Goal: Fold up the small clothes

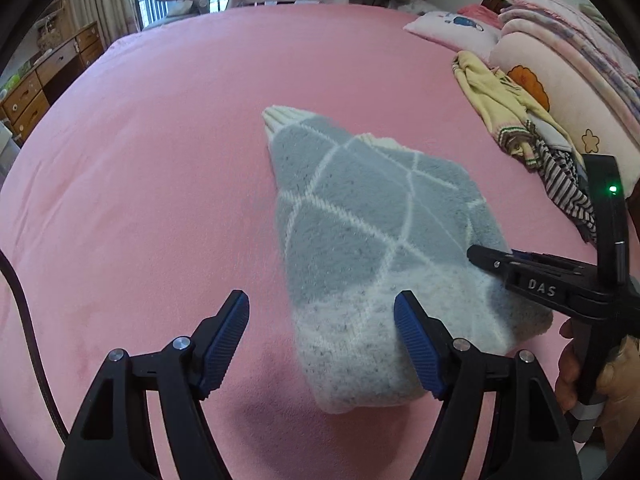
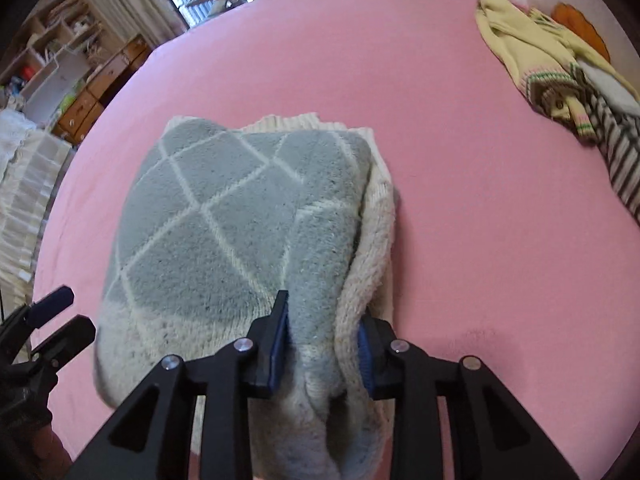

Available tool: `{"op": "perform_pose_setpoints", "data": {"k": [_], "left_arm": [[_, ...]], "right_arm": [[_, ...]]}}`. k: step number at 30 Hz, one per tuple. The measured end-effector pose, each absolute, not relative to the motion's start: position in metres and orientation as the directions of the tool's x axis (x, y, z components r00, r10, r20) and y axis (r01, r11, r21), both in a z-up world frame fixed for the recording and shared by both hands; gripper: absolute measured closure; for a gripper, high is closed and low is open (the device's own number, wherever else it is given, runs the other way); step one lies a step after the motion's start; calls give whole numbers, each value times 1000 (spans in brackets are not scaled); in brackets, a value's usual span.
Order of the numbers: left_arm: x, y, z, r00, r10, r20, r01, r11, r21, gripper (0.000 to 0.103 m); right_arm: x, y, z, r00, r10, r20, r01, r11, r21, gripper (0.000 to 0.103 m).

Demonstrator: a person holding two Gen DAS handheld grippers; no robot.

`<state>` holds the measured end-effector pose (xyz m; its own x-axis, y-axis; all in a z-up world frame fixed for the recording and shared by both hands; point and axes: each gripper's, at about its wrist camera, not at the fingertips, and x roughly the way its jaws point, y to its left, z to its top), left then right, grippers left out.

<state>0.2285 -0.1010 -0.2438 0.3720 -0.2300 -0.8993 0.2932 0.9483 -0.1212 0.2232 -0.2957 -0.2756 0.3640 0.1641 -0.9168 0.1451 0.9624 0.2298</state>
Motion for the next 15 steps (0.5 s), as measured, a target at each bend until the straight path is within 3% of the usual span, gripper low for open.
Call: {"op": "perform_pose_setpoints", "data": {"k": [4, 6, 15], "left_arm": [[234, -102, -247, 370, -220, -903, 287, 951, -114, 29], [234, -103, -247, 371, -216, -903, 287, 952, -110, 29], [233, -104, -276, 326, -204, -923, 262, 958, -119, 25]], "right_arm": [[221, -298, -273, 374, 165, -913, 139, 963, 230, 63], [217, -301, -266, 376, 139, -916, 136, 970, 203, 50], [191, -316, -263, 383, 81, -920, 146, 978, 146, 40]]}}
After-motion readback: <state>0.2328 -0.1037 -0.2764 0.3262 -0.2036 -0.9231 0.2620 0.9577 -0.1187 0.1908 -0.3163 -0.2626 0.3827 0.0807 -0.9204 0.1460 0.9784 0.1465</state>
